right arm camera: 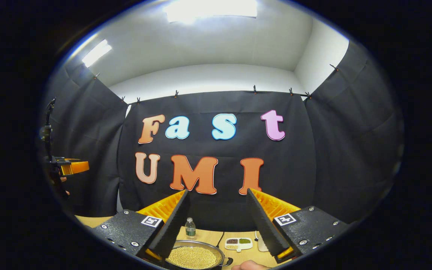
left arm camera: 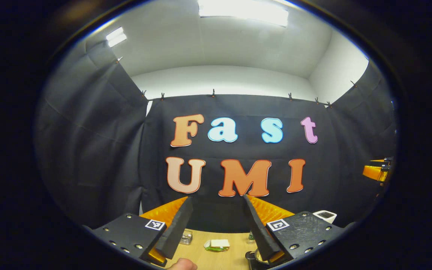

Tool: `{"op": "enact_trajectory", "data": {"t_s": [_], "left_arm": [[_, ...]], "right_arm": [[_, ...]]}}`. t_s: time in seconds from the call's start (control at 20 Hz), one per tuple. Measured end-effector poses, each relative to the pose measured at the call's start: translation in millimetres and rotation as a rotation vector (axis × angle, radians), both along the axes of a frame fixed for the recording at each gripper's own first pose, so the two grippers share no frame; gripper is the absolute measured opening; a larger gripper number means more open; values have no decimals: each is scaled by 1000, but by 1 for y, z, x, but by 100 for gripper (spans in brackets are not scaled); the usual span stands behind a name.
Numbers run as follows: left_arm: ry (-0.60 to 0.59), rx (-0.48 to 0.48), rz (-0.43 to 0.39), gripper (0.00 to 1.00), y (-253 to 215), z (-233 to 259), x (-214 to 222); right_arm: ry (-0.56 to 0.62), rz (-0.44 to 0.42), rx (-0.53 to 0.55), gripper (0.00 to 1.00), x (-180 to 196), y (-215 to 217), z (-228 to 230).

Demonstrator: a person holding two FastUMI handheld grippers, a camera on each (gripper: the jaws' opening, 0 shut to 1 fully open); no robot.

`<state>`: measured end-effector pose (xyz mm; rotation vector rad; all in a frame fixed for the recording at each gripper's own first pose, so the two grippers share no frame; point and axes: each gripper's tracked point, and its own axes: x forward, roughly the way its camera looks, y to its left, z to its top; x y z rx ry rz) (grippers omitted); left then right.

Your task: First push the handle of the pot to place it horizontally, then grasp the pot with both hands and set it on the induction cooktop.

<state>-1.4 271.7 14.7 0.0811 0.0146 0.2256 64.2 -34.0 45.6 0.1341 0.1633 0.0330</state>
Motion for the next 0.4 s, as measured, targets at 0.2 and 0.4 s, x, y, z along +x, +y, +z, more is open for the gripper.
{"op": "enact_trajectory", "data": {"t_s": [0.2,0.4], "left_arm": [[-46,18,48,83,15,20,-12],[-45,51,78,83,22,19,-21]], "right_arm": [[-55,24,-5,93,-1,4,21],[-86,61,-22,93,-4,17,28]]}}
